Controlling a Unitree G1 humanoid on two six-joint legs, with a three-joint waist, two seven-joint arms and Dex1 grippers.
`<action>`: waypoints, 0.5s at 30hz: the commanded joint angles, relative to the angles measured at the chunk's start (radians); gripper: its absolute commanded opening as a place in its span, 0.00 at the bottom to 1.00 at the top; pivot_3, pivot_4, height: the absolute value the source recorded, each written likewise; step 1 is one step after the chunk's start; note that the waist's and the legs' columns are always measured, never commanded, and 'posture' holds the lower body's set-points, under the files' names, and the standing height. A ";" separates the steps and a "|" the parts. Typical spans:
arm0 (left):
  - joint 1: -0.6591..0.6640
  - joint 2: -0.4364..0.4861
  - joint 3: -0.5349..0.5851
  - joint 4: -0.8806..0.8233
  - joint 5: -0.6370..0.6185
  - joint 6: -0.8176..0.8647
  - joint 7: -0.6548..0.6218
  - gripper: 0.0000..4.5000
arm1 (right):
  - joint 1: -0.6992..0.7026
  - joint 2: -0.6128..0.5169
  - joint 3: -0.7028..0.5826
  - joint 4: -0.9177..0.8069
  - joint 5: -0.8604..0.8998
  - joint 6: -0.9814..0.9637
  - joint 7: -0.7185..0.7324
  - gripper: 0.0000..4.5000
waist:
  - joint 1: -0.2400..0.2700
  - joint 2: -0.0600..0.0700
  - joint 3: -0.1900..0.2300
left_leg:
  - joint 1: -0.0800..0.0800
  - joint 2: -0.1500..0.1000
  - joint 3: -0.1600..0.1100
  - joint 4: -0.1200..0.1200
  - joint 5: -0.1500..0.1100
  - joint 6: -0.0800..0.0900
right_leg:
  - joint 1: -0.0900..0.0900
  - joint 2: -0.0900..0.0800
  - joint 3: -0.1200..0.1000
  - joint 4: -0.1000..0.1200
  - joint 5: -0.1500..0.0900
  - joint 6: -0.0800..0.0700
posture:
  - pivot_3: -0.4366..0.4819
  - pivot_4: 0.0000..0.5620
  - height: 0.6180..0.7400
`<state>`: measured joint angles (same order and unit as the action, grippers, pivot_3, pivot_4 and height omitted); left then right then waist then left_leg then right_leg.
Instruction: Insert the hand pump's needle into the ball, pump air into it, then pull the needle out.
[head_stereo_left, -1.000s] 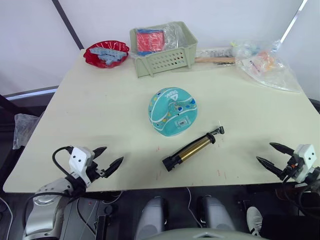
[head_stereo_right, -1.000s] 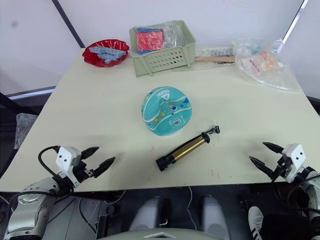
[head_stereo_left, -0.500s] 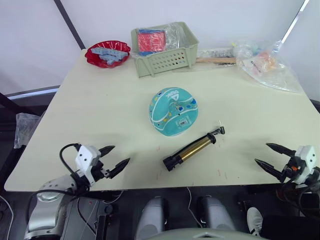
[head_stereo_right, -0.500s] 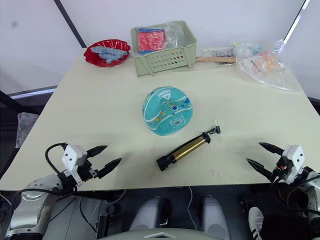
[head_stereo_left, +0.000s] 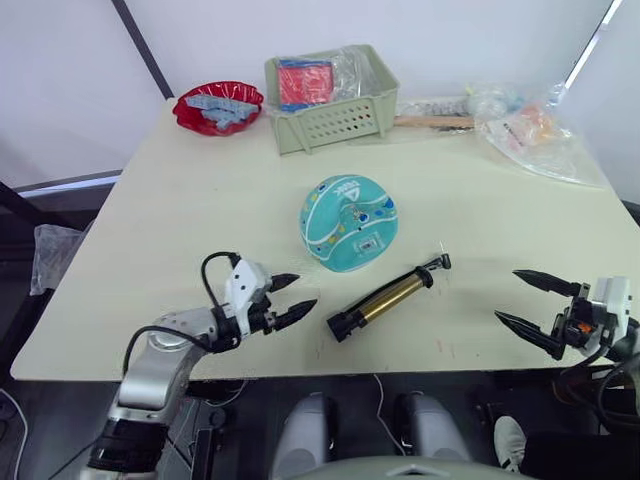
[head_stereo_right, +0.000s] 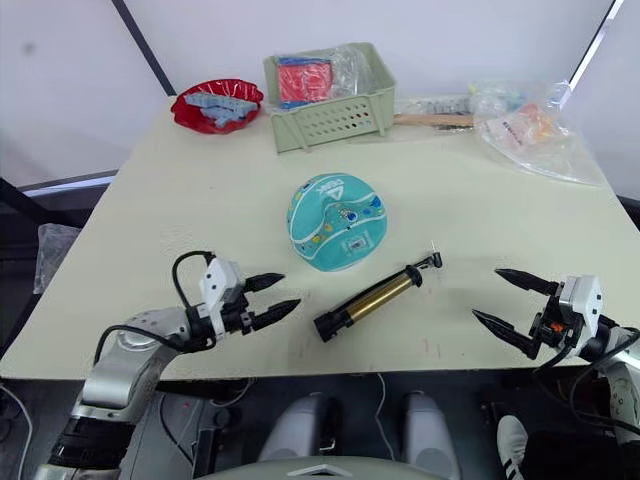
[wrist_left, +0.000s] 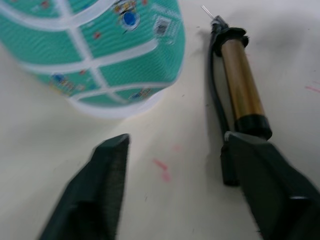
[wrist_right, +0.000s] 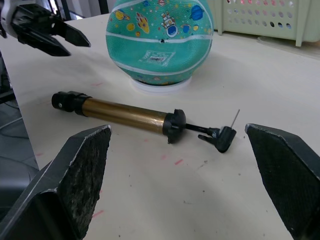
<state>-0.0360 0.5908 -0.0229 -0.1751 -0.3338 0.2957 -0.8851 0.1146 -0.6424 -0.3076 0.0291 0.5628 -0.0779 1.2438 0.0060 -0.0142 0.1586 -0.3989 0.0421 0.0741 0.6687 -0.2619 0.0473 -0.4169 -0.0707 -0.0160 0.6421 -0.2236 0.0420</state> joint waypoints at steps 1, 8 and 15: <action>-0.040 -0.021 -0.047 -0.017 0.014 0.025 0.009 0.61 | 0.005 0.002 -0.015 -0.052 0.027 0.013 -0.016 1.00 | 0.002 0.000 0.000 | 0.000 -0.001 0.000 0.000 0.000 0.000 | 0.000 0.000 0.000 0.000 0.000 0.000 | 0.48 0.27 0.98; -0.150 -0.082 -0.178 0.035 0.091 0.040 0.021 0.38 | 0.022 0.014 -0.018 -0.099 0.030 0.028 -0.042 1.00 | 0.009 0.000 0.000 | 0.000 -0.002 -0.001 0.000 0.000 0.000 | 0.001 0.000 0.000 0.000 0.000 0.000 | 0.48 0.27 0.98; -0.235 -0.178 -0.276 0.091 0.161 0.092 0.074 0.38 | 0.058 0.016 -0.031 -0.134 0.038 0.038 -0.052 1.00 | 0.008 0.000 0.000 | 0.000 -0.003 -0.002 0.001 0.000 0.000 | 0.001 0.000 0.000 0.000 0.000 0.000 | 0.48 0.27 0.98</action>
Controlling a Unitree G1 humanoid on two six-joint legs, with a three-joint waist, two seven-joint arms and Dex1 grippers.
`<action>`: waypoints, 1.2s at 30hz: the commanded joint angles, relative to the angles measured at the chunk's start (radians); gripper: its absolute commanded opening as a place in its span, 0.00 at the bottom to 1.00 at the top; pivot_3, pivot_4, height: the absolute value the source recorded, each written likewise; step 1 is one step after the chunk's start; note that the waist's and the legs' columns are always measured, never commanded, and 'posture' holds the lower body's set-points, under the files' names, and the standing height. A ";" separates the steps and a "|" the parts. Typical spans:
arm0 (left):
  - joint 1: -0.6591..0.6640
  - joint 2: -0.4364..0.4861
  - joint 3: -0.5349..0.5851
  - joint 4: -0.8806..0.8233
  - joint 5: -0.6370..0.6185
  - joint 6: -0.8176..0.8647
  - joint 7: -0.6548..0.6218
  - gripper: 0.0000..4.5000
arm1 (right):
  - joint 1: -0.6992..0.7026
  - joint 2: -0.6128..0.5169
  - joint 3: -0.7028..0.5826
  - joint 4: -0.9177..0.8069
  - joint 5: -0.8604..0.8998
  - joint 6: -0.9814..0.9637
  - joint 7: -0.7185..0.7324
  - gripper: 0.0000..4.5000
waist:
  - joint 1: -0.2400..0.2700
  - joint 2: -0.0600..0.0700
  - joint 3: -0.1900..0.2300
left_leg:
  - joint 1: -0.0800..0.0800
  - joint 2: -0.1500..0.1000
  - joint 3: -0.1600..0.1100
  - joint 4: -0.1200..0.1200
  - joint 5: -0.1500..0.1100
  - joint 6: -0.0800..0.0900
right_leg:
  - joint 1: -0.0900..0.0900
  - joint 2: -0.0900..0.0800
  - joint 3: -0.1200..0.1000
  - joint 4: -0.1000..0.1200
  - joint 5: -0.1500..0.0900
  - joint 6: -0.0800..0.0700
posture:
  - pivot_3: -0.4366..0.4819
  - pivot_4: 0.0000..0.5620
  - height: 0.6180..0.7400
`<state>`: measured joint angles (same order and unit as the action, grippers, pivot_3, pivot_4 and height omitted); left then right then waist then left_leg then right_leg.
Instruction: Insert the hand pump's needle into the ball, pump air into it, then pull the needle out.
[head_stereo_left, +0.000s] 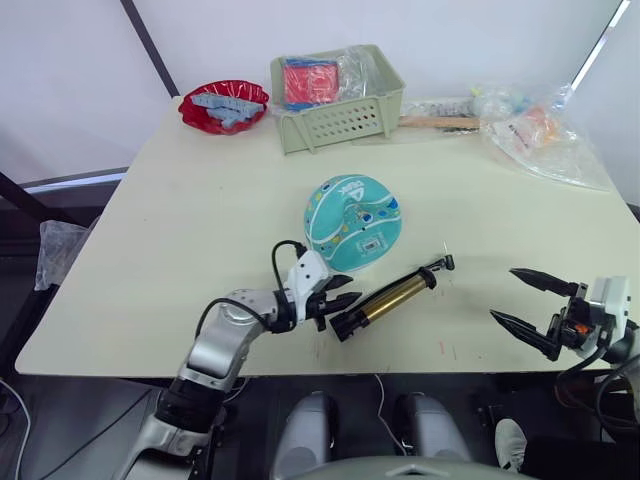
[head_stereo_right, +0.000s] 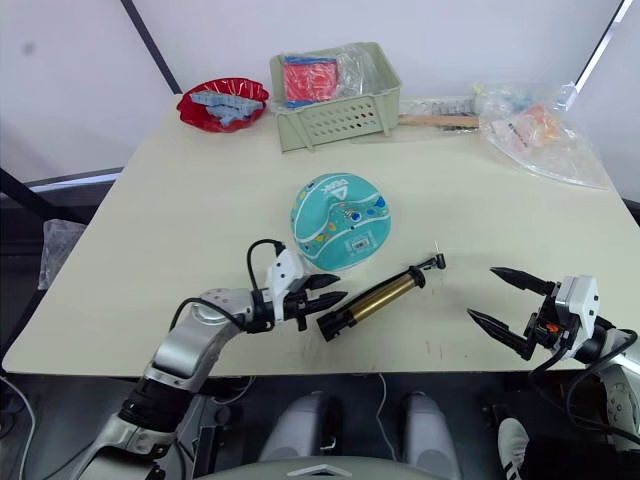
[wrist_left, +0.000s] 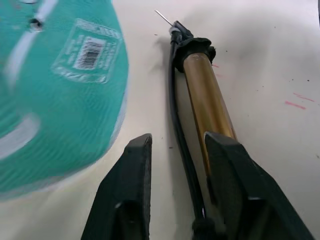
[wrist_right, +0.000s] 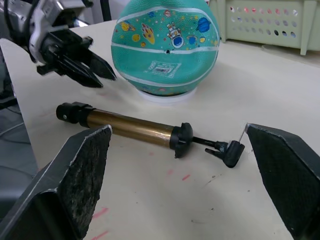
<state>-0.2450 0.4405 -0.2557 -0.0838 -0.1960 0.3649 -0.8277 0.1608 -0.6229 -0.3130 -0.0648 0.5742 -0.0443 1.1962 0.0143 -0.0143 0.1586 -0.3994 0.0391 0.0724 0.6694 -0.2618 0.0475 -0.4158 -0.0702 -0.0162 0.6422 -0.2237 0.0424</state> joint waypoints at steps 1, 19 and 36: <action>-0.040 -0.045 -0.062 0.014 0.042 0.029 0.028 0.38 | 0.018 -0.002 -0.024 -0.045 0.027 0.005 -0.007 1.00 | 0.000 0.000 0.000 | 0.000 0.000 0.000 0.000 0.000 0.000 | 0.000 0.000 0.000 0.000 0.000 0.000 | 0.48 0.27 0.98; -0.177 -0.249 -0.169 0.263 0.217 -0.009 0.170 0.38 | 0.114 -0.004 -0.052 -0.098 0.039 0.002 -0.034 1.00 | 0.002 0.000 0.000 | 0.000 -0.001 -0.002 0.001 0.000 0.000 | 0.001 0.000 -0.001 0.000 0.000 0.001 | 0.48 0.27 0.98; -0.212 -0.294 -0.210 0.306 0.287 0.078 0.167 0.38 | 0.123 -0.003 -0.053 -0.097 0.042 -0.002 -0.044 1.00 | 0.002 0.000 0.000 | 0.000 -0.001 -0.002 0.002 0.000 0.000 | 0.002 0.000 0.000 0.000 0.000 0.002 | 0.48 0.27 0.98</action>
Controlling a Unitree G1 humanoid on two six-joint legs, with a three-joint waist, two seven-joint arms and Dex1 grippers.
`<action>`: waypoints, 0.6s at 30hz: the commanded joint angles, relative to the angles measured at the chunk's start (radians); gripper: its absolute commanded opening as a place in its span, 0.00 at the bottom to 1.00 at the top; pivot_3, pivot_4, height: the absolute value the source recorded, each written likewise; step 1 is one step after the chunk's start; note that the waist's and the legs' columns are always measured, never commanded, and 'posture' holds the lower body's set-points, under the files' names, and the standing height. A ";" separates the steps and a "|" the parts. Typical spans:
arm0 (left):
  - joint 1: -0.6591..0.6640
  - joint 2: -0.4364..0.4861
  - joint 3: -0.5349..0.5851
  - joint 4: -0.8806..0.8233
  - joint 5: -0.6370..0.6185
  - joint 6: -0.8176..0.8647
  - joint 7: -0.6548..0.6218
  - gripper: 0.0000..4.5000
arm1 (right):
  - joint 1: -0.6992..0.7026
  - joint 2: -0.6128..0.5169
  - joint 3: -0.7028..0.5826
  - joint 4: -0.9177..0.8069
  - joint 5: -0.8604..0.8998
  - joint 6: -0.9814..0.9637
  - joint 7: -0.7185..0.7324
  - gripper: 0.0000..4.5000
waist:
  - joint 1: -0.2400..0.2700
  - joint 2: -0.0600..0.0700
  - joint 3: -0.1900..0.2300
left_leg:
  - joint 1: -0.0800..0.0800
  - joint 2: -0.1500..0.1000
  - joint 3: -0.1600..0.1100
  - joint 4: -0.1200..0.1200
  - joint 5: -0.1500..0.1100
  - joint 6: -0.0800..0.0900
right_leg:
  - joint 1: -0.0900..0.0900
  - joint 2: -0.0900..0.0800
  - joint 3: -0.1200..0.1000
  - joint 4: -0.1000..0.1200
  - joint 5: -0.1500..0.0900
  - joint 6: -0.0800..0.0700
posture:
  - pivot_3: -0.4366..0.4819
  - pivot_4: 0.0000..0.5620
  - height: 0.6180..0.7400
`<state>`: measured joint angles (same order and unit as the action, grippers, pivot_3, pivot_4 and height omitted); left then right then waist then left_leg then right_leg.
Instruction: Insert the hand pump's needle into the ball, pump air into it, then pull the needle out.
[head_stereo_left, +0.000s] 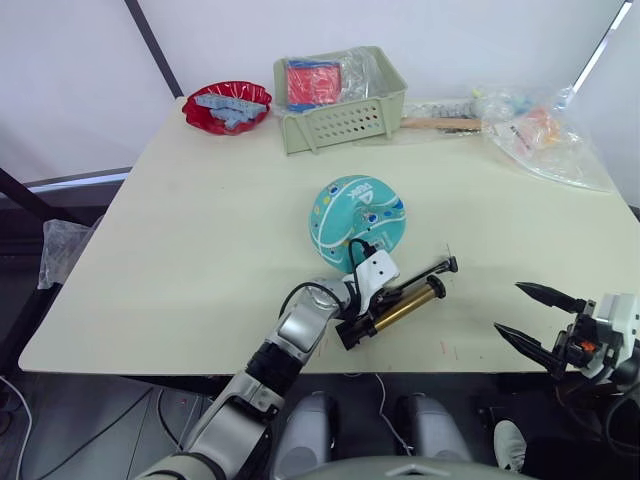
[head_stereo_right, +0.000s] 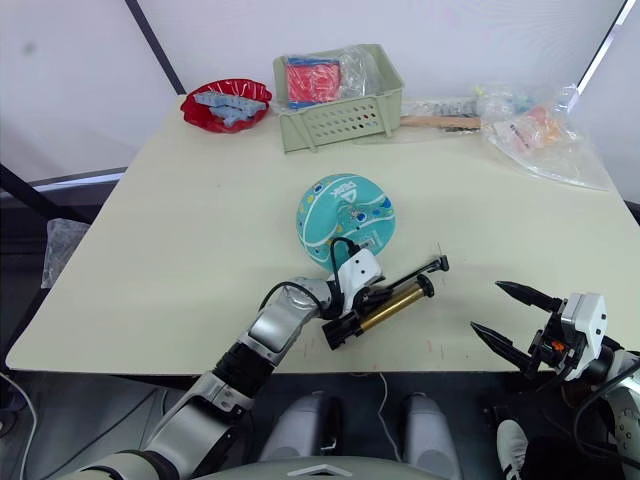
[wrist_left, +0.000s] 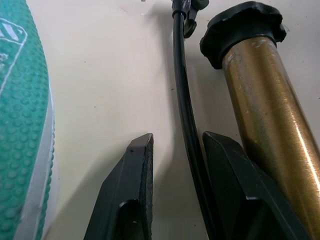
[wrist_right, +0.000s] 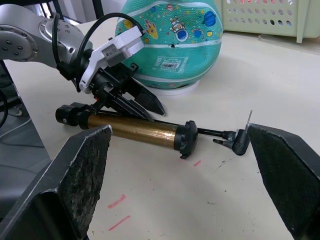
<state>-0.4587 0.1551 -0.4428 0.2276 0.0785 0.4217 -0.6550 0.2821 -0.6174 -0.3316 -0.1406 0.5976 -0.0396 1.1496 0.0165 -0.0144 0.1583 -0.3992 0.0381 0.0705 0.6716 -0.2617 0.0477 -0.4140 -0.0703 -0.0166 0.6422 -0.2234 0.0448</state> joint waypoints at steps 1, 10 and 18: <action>0.001 -0.009 -0.025 -0.005 0.017 0.025 -0.002 0.31 | -0.001 -0.006 -0.032 -0.019 0.018 -0.008 0.003 1.00 | 0.000 0.000 0.000 | 0.000 0.000 0.000 0.000 0.000 0.000 | 0.000 0.000 0.000 0.000 0.000 0.000 | 0.48 0.27 0.98; 0.020 -0.009 -0.008 -0.045 0.010 0.021 0.006 0.02 | -0.019 -0.004 -0.025 0.009 0.013 -0.020 0.013 1.00 | -0.002 0.000 0.000 | 0.000 0.000 0.000 0.000 0.000 0.000 | 0.000 0.000 0.000 0.000 0.000 0.001 | 0.48 0.27 0.98; 0.018 0.002 0.024 -0.118 -0.027 -0.026 -0.023 0.02 | -0.027 0.004 -0.025 0.028 0.014 -0.021 0.014 1.00 | -0.002 0.000 0.000 | 0.000 0.000 0.000 0.000 0.000 0.000 | 0.000 0.000 0.000 0.000 0.001 0.000 | 0.48 0.27 0.98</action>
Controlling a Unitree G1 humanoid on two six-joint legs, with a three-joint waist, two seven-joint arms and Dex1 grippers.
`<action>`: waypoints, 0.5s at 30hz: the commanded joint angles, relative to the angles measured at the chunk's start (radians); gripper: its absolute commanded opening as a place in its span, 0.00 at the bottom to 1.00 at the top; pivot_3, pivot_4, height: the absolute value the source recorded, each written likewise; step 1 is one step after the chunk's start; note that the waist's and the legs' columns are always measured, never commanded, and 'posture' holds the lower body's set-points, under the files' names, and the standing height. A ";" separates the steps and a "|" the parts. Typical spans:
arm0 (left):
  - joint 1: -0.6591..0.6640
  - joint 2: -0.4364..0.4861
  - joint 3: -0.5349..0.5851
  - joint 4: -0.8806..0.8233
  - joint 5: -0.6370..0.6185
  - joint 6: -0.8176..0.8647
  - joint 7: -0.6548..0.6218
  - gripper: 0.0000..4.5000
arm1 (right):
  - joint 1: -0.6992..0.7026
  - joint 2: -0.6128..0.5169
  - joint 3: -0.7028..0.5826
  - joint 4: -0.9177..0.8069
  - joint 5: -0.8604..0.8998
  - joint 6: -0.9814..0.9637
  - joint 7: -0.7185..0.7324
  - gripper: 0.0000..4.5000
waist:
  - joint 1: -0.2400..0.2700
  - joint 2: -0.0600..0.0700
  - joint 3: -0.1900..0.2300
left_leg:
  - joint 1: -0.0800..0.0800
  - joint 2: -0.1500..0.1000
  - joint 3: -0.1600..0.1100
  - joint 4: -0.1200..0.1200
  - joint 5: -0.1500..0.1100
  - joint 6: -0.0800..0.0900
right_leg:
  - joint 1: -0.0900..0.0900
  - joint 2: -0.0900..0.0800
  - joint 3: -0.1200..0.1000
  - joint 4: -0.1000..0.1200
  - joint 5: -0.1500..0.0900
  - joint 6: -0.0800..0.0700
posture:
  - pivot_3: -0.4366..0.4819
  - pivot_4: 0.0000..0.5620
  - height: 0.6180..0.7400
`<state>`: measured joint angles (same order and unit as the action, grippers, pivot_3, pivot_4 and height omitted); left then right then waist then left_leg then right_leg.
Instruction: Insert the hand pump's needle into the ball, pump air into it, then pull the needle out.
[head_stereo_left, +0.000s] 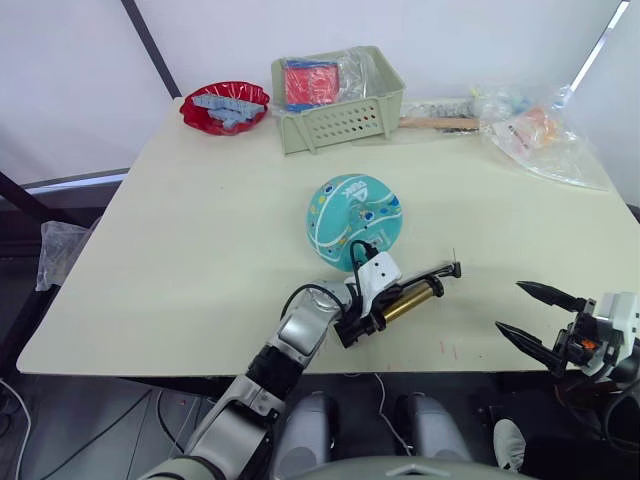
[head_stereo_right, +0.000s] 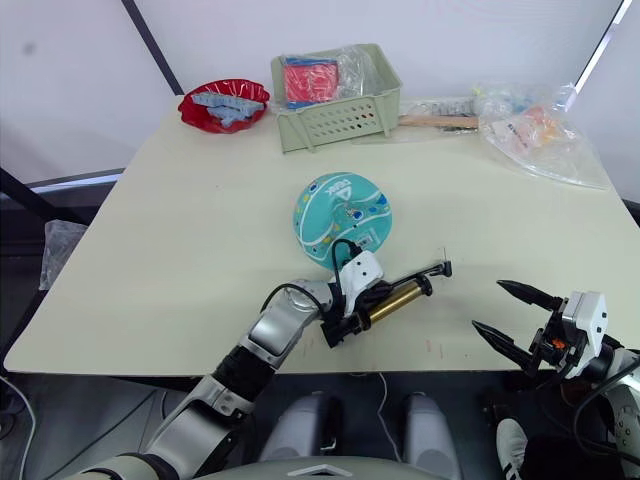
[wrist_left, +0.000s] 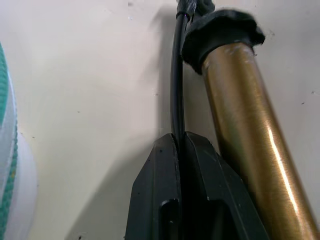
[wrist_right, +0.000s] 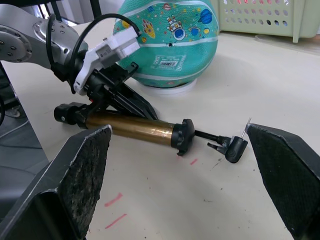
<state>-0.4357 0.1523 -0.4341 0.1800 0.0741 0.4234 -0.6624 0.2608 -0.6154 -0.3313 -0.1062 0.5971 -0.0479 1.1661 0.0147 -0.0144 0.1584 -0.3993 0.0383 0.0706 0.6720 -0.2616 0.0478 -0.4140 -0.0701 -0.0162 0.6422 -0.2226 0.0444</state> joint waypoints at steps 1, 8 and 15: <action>-0.004 0.008 0.019 -0.081 -0.025 -0.029 -0.020 0.02 | -0.007 0.004 -0.026 -0.005 0.015 -0.012 -0.004 1.00 | 0.000 0.000 0.000 | 0.000 0.000 0.000 0.000 0.000 0.000 | 0.000 0.000 0.000 0.000 0.000 0.000 | 0.48 0.27 0.98; 0.014 0.017 0.042 -0.159 -0.086 -0.049 -0.071 0.02 | -0.011 0.030 -0.024 -0.014 0.043 0.025 -0.033 1.00 | 0.000 0.000 0.000 | 0.000 0.000 0.000 0.000 0.000 0.000 | 0.000 0.000 0.000 0.000 0.000 0.000 | 0.48 0.27 0.98; 0.058 0.023 0.060 -0.221 -0.146 -0.063 -0.100 0.02 | -0.040 0.052 -0.014 -0.045 0.076 0.170 -0.168 1.00 | -0.001 0.000 0.000 | 0.000 0.000 0.000 0.000 0.000 0.000 | 0.000 0.000 0.000 0.000 0.000 0.000 | 0.48 0.27 0.98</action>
<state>-0.3834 0.1803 -0.3915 0.0125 -0.0376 0.3857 -0.7485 0.2258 -0.5626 -0.3309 -0.1115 0.6398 0.0758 1.0297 0.0141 -0.0142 0.1583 -0.3993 0.0387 0.0708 0.6719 -0.2616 0.0478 -0.4141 -0.0702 -0.0158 0.6422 -0.2225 0.0442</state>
